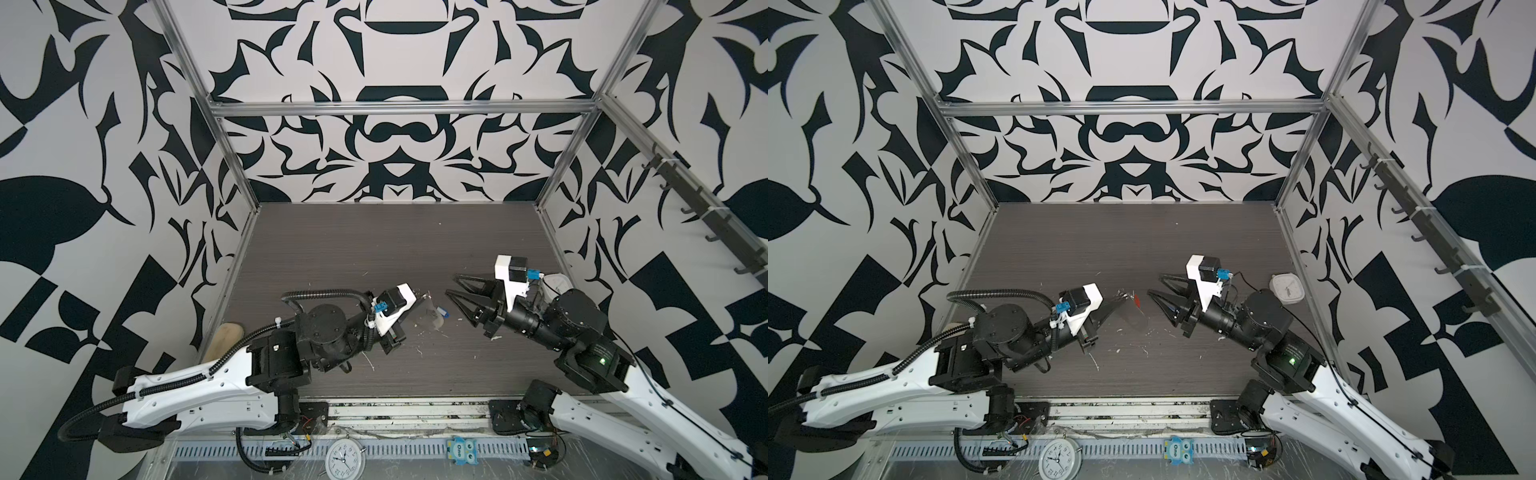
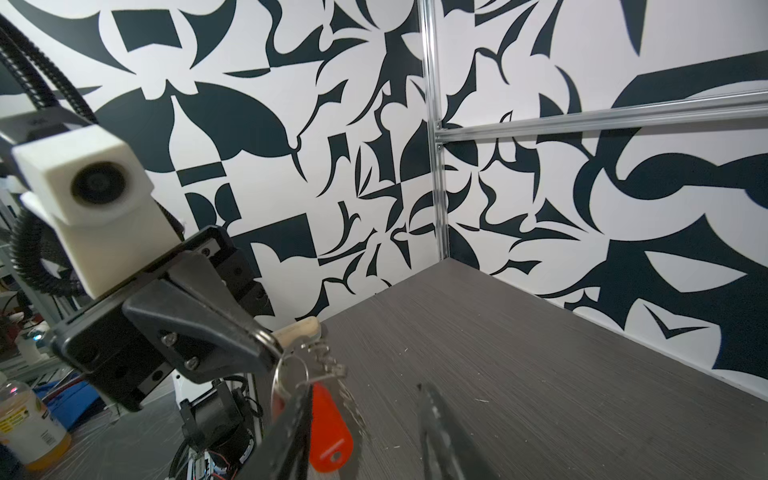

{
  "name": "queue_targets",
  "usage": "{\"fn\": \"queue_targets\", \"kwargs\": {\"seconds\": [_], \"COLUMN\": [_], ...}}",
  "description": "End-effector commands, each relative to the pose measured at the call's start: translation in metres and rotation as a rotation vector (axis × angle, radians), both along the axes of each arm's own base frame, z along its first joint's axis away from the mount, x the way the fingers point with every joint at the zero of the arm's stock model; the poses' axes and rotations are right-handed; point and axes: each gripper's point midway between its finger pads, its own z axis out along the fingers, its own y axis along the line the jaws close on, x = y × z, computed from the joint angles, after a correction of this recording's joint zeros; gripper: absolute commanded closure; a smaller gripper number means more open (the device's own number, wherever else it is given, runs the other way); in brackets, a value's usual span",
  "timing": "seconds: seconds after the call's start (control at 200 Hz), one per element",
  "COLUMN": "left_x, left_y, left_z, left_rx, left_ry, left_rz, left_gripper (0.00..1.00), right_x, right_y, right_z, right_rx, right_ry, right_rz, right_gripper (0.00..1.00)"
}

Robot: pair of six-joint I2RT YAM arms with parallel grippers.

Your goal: Remove the keys from the keyring

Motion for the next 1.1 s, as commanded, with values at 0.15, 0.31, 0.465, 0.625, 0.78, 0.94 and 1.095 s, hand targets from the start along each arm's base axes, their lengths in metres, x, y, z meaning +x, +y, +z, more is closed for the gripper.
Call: {"fn": "queue_targets", "kwargs": {"seconds": [0.15,0.31,0.465,0.625,0.78,0.94,1.095], "left_x": [0.019,0.022,0.026,0.032,0.038,0.041,0.042], "left_y": [0.019,0.026,0.031,0.038,0.039,0.04,0.04], "left_z": [0.038,0.041,0.041,0.04,0.036,0.032,0.028], "left_rx": [-0.178,-0.172,-0.176,-0.186,-0.191,-0.182,-0.172], "left_ry": [0.141,0.222,0.293,0.34,0.388,0.417,0.427], "left_rz": [0.13,0.148,0.155,0.168,0.165,0.166,0.171], "left_gripper": [1.0,1.0,1.0,1.0,1.0,1.0,1.0], "right_x": [0.011,0.016,0.014,0.008,0.008,0.009,0.009], "right_y": [0.003,0.012,0.022,0.03,0.035,0.042,0.045], "right_z": [0.018,0.016,0.014,0.015,0.018,0.018,0.018], "right_rx": [0.027,0.023,0.021,0.026,0.04,0.019,0.002], "right_ry": [0.039,0.061,0.075,0.082,0.08,0.073,0.061], "right_rz": [-0.04,-0.023,0.027,0.083,0.1,0.111,0.112], "right_gripper": [0.55,0.56,0.57,0.57,0.56,0.56,0.56]}}
